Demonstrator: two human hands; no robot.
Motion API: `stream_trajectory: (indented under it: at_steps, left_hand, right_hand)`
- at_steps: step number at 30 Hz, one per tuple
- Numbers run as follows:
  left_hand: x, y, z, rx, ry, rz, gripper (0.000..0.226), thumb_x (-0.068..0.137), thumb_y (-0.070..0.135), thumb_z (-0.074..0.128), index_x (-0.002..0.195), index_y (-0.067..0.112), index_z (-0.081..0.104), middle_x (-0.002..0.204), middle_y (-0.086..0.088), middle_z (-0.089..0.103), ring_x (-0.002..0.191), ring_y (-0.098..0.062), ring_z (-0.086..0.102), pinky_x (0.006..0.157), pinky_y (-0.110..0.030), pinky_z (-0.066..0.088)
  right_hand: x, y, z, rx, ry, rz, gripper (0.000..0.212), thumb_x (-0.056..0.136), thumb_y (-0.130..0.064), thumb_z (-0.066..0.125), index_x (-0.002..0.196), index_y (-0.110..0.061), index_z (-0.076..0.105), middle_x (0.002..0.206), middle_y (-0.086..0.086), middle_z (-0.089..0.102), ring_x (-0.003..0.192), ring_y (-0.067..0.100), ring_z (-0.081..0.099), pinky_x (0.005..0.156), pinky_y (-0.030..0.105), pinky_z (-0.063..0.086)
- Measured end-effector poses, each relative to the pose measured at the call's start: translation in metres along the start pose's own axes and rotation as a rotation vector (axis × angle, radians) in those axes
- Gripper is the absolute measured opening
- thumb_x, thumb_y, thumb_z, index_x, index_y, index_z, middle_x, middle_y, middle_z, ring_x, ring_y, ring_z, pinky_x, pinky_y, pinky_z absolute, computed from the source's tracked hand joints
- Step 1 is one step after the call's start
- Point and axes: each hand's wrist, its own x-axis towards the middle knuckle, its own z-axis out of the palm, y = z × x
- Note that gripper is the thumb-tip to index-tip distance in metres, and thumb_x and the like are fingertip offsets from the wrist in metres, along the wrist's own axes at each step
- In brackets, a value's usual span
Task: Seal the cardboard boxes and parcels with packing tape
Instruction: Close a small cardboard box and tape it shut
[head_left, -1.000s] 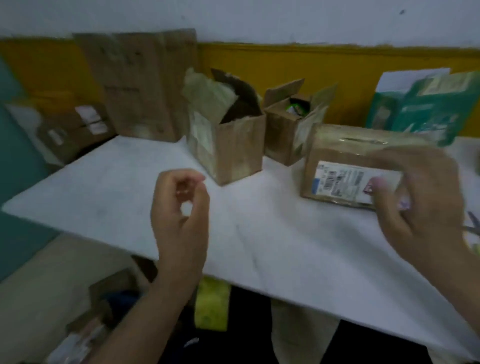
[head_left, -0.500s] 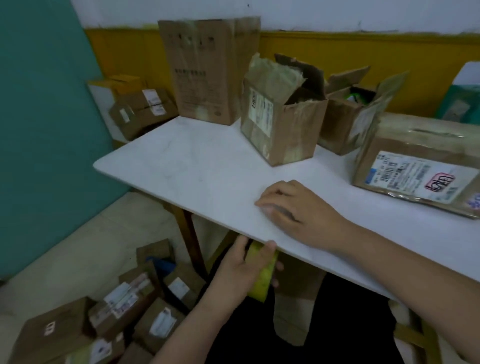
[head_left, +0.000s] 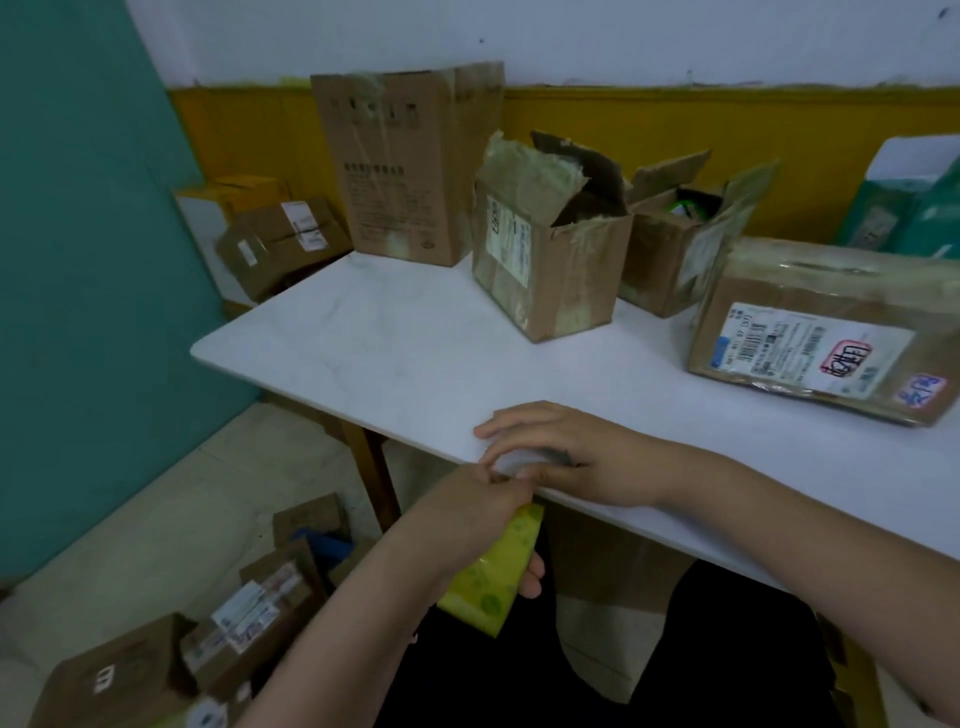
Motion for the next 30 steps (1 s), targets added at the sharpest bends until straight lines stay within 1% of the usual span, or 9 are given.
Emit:
stream_trajectory:
  at_steps: [6,9,12,14,16,19,24,28,30]
  left_hand:
    - [0.002,0.005,-0.004,0.3,0.066,0.091,0.032,0.102,0.035,0.045,0.091,0.005,0.052,0.066,-0.01,0.067,0.056,-0.025,0.062,0.061,-0.04,0.059]
    - [0.001,0.019,-0.006,0.528,0.164,0.161,0.03,0.102,0.034,0.047,0.082,0.012,0.053,0.053,0.003,0.061,0.049,-0.009,0.06,0.044,-0.016,0.044]
    - [-0.003,0.046,-0.008,0.782,0.162,0.227,0.022,0.1,0.031,0.049,0.091,0.014,0.061,0.094,-0.008,0.071,0.093,-0.023,0.069,0.066,-0.023,0.048]
    - [-0.009,0.069,-0.008,0.817,0.163,0.296,0.024,0.099,0.03,0.052,0.099,0.011,0.067,0.103,-0.008,0.071,0.096,-0.025,0.068,0.076,-0.026,0.052]
    - [-0.007,0.088,-0.006,0.725,0.136,0.357,0.019,0.098,0.028,0.054,0.102,0.015,0.067,0.088,-0.006,0.072,0.077,-0.023,0.071,0.066,-0.023,0.056]
    - [0.003,0.107,0.009,0.54,0.016,0.34,0.014,0.099,0.026,0.053,0.1,0.015,0.061,0.065,-0.012,0.072,0.058,-0.031,0.071,0.059,-0.04,0.062]
    - [0.034,0.117,0.068,0.303,-0.173,0.369,0.021,0.1,0.023,0.057,0.105,0.003,0.057,0.057,-0.018,0.063,0.045,-0.03,0.062,0.046,-0.033,0.054]
    - [0.057,0.127,0.128,0.092,-0.324,0.474,0.021,0.098,0.02,0.06,0.112,0.005,0.056,0.063,-0.015,0.06,0.047,-0.028,0.062,0.049,-0.039,0.056]
    - [0.065,0.134,0.154,0.012,-0.366,0.497,0.023,0.098,0.02,0.06,0.116,0.007,0.054,0.061,-0.014,0.062,0.047,-0.027,0.061,0.051,-0.037,0.055]
  right_hand:
    - [0.003,-0.005,-0.003,0.107,0.031,-0.018,0.014,0.099,-0.018,0.057,0.111,-0.014,0.062,0.135,-0.003,0.055,0.13,0.008,0.046,0.109,0.027,0.036]
    - [0.002,-0.012,-0.008,0.254,0.091,0.022,0.006,0.097,-0.01,0.06,0.099,-0.014,0.056,0.109,-0.003,0.065,0.11,0.014,0.061,0.098,0.035,0.047]
    - [-0.002,-0.016,-0.025,0.323,0.206,0.087,0.015,0.092,-0.004,0.065,0.099,-0.008,0.052,0.095,0.012,0.064,0.093,0.026,0.064,0.09,0.036,0.051]
    - [-0.007,-0.016,-0.045,0.309,0.263,0.16,0.018,0.091,-0.008,0.067,0.106,-0.01,0.056,0.09,0.011,0.063,0.083,0.03,0.061,0.084,0.037,0.052]
    - [-0.017,-0.015,-0.068,0.314,0.312,0.264,0.015,0.092,-0.011,0.067,0.104,-0.018,0.062,0.088,0.006,0.064,0.083,0.021,0.06,0.084,0.034,0.051]
    - [-0.047,-0.02,-0.106,0.11,0.406,0.388,0.007,0.091,-0.021,0.068,0.088,-0.026,0.065,0.089,-0.009,0.067,0.085,0.004,0.062,0.081,0.025,0.051]
    - [-0.117,-0.036,-0.154,0.027,0.522,0.567,0.002,0.088,-0.018,0.072,0.09,-0.019,0.072,0.084,-0.003,0.074,0.08,0.013,0.071,0.075,0.025,0.056]
    - [-0.164,-0.046,-0.19,-0.079,0.691,0.705,0.022,0.082,-0.014,0.078,0.101,-0.023,0.071,0.075,-0.005,0.075,0.074,0.005,0.071,0.07,0.012,0.054]
    - [-0.181,-0.047,-0.207,-0.158,0.741,0.774,0.015,0.08,-0.013,0.08,0.091,-0.019,0.073,0.072,-0.006,0.075,0.072,0.001,0.07,0.067,0.008,0.05]
